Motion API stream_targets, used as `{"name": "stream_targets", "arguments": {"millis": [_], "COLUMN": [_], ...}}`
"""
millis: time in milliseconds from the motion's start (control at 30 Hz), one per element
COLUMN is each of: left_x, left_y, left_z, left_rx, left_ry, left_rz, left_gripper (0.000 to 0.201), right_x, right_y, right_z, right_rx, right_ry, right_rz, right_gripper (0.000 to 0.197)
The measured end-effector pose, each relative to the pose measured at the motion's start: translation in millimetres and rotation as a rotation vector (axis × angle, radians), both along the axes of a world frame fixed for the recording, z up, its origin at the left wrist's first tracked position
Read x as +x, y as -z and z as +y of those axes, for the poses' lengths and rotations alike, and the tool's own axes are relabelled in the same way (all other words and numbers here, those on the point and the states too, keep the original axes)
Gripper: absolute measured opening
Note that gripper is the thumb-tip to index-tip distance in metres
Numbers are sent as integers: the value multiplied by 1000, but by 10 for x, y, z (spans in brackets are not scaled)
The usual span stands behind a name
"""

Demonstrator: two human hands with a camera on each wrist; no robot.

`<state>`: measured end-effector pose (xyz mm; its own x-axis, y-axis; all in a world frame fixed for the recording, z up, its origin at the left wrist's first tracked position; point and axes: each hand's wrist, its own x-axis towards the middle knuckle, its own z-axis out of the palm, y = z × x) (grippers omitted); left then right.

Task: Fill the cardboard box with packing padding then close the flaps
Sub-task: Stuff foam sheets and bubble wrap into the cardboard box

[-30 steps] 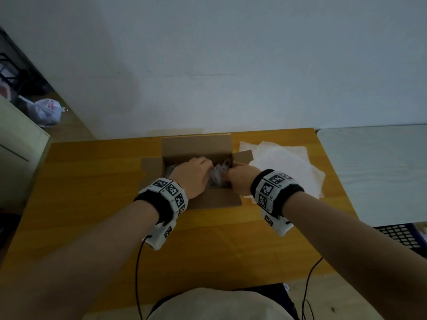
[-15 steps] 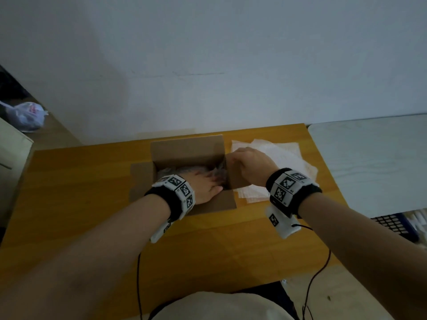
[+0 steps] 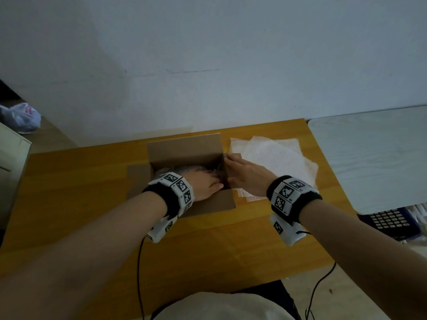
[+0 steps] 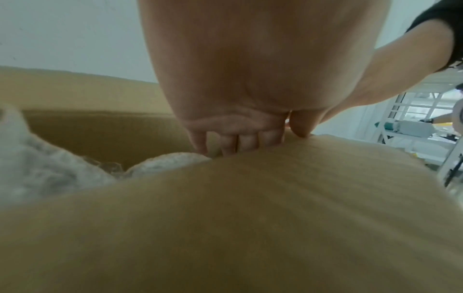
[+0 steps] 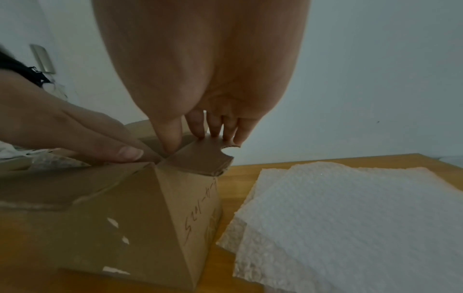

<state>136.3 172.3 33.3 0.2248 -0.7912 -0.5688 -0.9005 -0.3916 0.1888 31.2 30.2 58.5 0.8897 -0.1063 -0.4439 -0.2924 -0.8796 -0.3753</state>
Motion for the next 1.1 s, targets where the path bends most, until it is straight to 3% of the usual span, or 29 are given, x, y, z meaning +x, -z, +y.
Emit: {"name": "stream_targets", "arguments": {"millis": [300, 567, 667, 833, 1000, 1100], "left_x": [139, 209, 247, 127, -207, -425], "left_y": [156, 72, -3, -289, -487, -510], "left_z": [-192, -31, 90, 80, -138, -331], "left_rx": [196, 76, 36, -273, -606, -686], "left_ry": [74, 125, 57, -156, -234, -267], "left_rz": [-64, -66, -36, 10, 26, 22], "left_gripper": [47, 48, 43, 32, 26, 26], "right_x": [-13, 3, 1, -75, -313, -539], "right_y": [56, 75, 45, -37, -143, -173], "right_z": [-40, -42, -16, 36, -77, -241], "right_rx": [8, 8, -8, -37, -69, -115], "right_ry": [17, 25, 33, 66, 147, 220], "right_rz": [11, 8, 9, -40, -94, -101], "right_gripper": [63, 64, 63, 62, 57, 57]}}
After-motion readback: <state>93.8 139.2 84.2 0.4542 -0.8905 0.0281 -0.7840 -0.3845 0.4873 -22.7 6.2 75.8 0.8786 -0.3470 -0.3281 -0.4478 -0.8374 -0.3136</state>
